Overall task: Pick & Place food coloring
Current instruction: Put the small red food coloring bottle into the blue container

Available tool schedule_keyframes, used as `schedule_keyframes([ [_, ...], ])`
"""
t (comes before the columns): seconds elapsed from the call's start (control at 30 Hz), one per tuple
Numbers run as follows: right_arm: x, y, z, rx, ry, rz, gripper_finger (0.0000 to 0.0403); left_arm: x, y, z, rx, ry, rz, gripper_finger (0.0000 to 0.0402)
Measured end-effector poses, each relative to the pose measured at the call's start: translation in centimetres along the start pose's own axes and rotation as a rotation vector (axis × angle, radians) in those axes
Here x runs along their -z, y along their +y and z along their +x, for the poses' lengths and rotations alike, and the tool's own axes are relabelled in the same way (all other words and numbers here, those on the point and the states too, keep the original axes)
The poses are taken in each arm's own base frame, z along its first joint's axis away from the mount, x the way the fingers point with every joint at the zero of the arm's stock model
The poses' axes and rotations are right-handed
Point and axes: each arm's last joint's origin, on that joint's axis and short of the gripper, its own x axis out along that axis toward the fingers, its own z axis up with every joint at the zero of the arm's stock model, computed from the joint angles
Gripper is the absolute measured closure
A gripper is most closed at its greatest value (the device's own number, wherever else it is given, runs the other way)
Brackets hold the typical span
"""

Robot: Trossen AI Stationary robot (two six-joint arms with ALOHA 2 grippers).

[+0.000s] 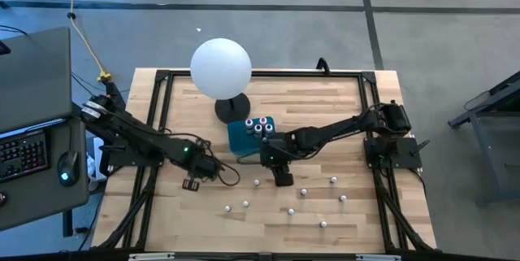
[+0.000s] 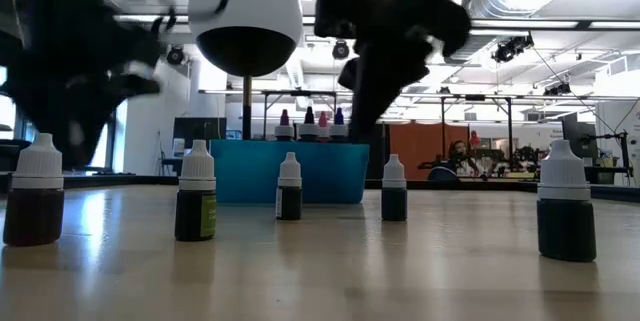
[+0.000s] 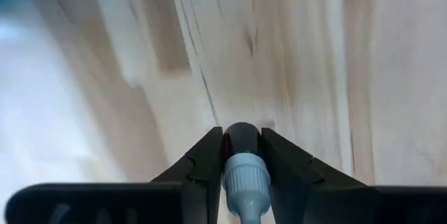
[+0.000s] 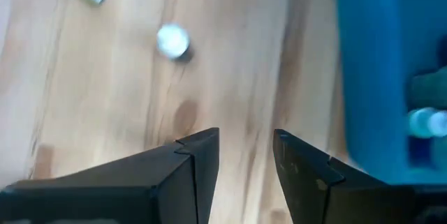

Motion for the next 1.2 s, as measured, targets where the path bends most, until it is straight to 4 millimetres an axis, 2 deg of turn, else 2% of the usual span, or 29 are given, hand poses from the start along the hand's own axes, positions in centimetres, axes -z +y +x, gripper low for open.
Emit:
schedule_keyframes([
  [0.1, 0.6, 0.8, 0.0, -0.007, 0.056, -0.018, 0.0274, -1.5, 0.3, -2.3, -0.047, -0.046, 0.116, 0.0318],
  [0.2, 1.0, 1.5, 0.0, -0.014, 0.099, -0.031, 0.0274, -2.6, 1.4, -4.4, -0.081, -0.069, 0.161, 0.032],
  [0.33, 1.3, 2.4, 0.0, -0.062, 0.132, -0.043, 0.0274, -3.9, 4.2, -6.2, -0.123, -0.112, 0.107, 0.032],
  [0.47, 1.4, 3.2, 0.0, -0.114, 0.129, -0.057, 0.0274, -4.4, 7.4, -6.7, -0.158, -0.15, 0.101, 0.032],
  [0.7, 1.1, 3.5, 0.0, -0.098, 0.1, -0.069, 0.0274, -5.8, 11.8, -3.8, -0.179, -0.141, 0.146, 0.032],
  [0.87, 1.0, 3.5, 0.0, -0.095, 0.084, -0.07, 0.0274, -6.6, 13.8, -0.3, -0.16, -0.078, 0.141, 0.032],
  [1.13, 1.0, 3.4, 0.0, -0.066, 0.084, -0.071, 0.0274, -7.4, 14.4, 2.8, -0.116, -0.036, 0.142, 0.032],
  [1.2, 1.0, 3.4, 0.0, -0.066, 0.082, -0.071, 0.0274, -7.2, 14.3, 3.0, -0.107, -0.016, 0.138, 0.032],
])
